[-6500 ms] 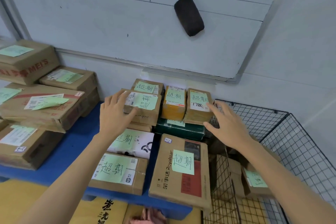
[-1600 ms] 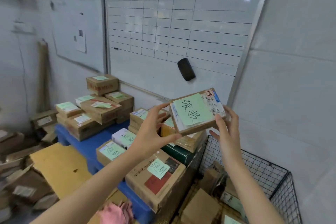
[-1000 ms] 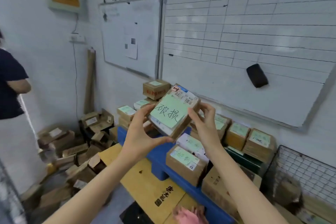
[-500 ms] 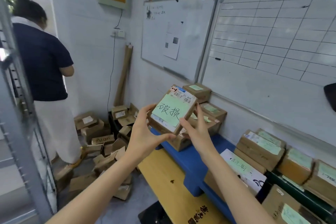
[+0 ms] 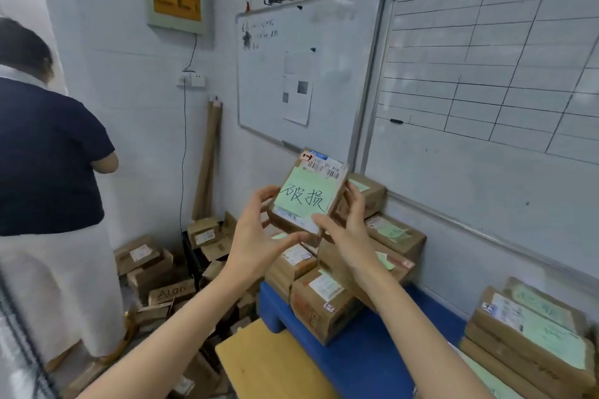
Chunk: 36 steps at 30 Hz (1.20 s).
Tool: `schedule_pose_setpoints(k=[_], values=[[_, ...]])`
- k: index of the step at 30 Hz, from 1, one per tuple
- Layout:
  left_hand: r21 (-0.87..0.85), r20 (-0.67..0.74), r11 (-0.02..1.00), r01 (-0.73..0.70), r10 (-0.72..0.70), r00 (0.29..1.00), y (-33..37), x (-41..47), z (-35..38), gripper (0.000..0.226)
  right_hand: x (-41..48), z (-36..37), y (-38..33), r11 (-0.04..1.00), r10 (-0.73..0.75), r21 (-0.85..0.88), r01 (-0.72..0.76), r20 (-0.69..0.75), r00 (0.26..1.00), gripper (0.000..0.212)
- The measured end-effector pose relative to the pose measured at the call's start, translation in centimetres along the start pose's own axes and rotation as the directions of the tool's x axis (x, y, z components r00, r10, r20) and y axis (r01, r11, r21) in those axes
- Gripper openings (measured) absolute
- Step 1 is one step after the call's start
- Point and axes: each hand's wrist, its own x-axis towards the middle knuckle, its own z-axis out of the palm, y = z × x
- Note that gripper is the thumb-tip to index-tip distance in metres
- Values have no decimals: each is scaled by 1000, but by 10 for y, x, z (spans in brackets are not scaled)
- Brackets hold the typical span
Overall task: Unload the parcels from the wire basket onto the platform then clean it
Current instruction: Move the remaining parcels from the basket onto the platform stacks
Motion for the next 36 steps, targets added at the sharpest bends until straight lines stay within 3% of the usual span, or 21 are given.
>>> schedule_pose_setpoints(k=[8,14,17,22,29,36], values=[[-76,101,997,18,-10,995,-46,67,54,68,62,-35,50,999,38,-7,-38,-65,997,86],[-158,246,987,10,30,969,-71,108,103,64,89,-72,70,992,114,-23,-123,-246,963,78],[-168,346,986,-19,77,935,-82,132,131,64,98,-94,83,984,157,-26,-178,-359,920,76],[-86,546,987,-135,160,822,-104,177,167,63,118,-123,97,965,217,-12,-261,-521,826,75],[184,571,887,-424,254,780,-157,241,180,68,150,-140,130,896,369,26,-443,-597,712,74],[145,599,880,-453,286,748,-191,271,190,70,176,-138,167,818,474,46,-573,-617,628,69]])
